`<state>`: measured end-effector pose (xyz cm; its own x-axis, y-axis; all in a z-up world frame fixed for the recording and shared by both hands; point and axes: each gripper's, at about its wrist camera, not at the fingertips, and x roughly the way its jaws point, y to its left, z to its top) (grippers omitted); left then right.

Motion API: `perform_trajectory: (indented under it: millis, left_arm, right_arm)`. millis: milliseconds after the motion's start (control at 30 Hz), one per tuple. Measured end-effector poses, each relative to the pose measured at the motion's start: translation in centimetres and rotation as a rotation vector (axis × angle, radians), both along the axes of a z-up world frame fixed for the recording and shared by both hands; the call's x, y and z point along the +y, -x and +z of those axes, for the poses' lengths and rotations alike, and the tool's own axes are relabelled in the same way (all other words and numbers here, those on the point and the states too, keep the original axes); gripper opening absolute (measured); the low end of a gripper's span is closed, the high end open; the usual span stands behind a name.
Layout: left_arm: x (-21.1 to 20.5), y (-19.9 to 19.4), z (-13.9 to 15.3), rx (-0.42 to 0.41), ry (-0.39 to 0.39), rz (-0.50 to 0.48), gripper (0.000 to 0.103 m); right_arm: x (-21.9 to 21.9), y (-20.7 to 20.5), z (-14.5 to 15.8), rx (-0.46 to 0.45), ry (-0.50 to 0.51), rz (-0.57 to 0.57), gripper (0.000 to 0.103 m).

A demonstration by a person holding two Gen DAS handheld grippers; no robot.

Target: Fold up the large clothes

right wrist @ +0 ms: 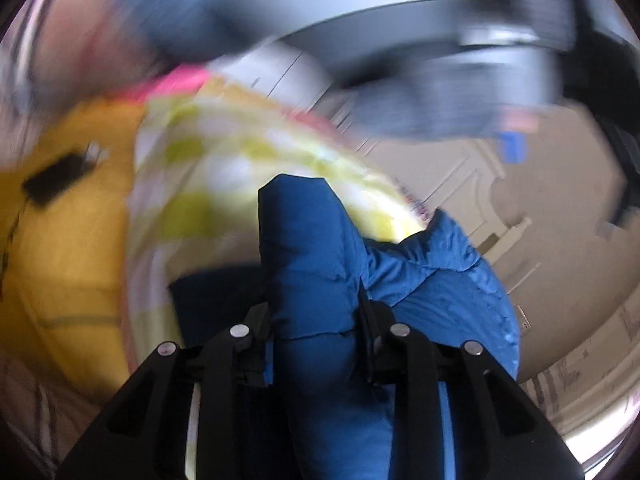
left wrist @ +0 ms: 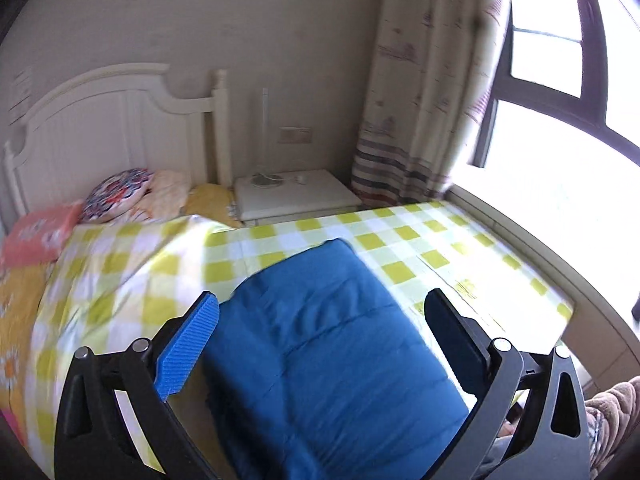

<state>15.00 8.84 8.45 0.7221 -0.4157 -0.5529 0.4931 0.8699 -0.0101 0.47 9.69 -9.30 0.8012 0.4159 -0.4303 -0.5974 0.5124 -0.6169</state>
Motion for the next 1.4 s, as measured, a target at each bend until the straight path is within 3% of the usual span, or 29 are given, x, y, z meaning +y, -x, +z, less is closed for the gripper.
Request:
perform_trajectory:
  millis: [100,233,300,333,367,433,600,700,800,867,900,933,967,1033,1133,1267,1333,1367,1400]
  left_arm:
    - [-1.9,-2.7,-1.3,0.064,-0.064,0.017,0.099]
    - [-2.1,-6.4,-5.8,0.168,-0.099,0.076,0.099]
    - [-1.8,-8.6,-10.4,0.237,-0.167,0.127,0.099]
    - [-1.5,-9.3,-12.3,0.27,-0.17,0.131,0.099]
    - [-0.4,-9.5,-13.6,0.28,-0.091,0.121,0.099]
    - [1.1,-9.3,-14.0,0.274,-0.027,0.14,0.099]
    - [2.1,-7.5,-14.6,0.191,-0.009,0.197,0.099]
    - [2.9,-7.4,-14.8,0.186,0.025,0.203,0.099]
    - [2.9,-7.2,-14.5,0.171,0.024,0.218,0.099]
    - [3.0,-7.1,-14.5,0.169,0.024,0.221,0.099]
    - [3.1,-7.0,-14.4,0.171,0.028,0.219,0.099]
    - [3.2,-7.0,-14.4,0.17,0.03,0.224,0.099]
    - [3.2,-6.9,-14.4,0.172,0.022,0.233,0.099]
    - [3.1,-6.9,-14.2,0.172,-0.015,0.257,0.099]
    - [2.9,-4.9,-11.7,0.109,-0.097,0.374,0.099]
    - [3.1,-0.6,-8.6,0.016,-0.029,0.372,0.099]
    - [2.2,-0.4,-10.0,0.022,-0.091,0.371,0.099]
    - [1.2,-1.0,-12.4,0.059,-0.188,0.387,0.099]
    - [0.7,-1.5,-13.9,0.078,-0.225,0.39,0.099]
  right_arm:
    - [0.4,1.3,-1.4,-0.038,0.074,0.063,0.032]
    - [-0.8,2.6,-1.6,-0.063,0.06,0.157,0.035]
    - [-0.8,2.8,-2.1,-0.078,0.095,0.167,0.055]
    - [-0.7,3.1,-2.3,-0.091,0.119,0.17,0.056]
    - [-0.6,3.3,-2.2,-0.085,0.138,0.175,0.056]
    - [-1.0,3.3,-1.0,-0.006,0.122,0.201,0.055]
    - [-6.7,3.9,6.3,0.084,-0.178,0.226,0.054]
    - [-11.4,1.9,9.8,0.121,-0.358,0.143,0.055]
    - [-15.5,-1.5,9.7,0.24,-0.489,0.032,0.055]
    - [-15.7,-3.4,7.3,0.364,-0.448,-0.004,0.055]
    - [-15.1,-4.3,4.9,0.425,-0.359,-0.035,0.056]
    - [-14.9,-4.2,3.2,0.411,-0.319,-0.041,0.056]
    - [-15.5,-3.8,2.6,0.37,-0.358,-0.016,0.056]
    - [-16.7,-4.3,2.4,0.427,-0.436,-0.015,0.057]
    - [-16.7,-3.7,2.3,0.403,-0.388,-0.03,0.056]
    - [-16.6,-3.8,2.1,0.418,-0.404,-0.035,0.057]
    - [-15.9,-4.9,1.9,0.424,-0.404,-0.038,0.057]
    - [-14.9,-4.7,1.9,0.423,-0.401,-0.035,0.057]
    - [-14.7,-4.6,2.0,0.423,-0.398,-0.029,0.057]
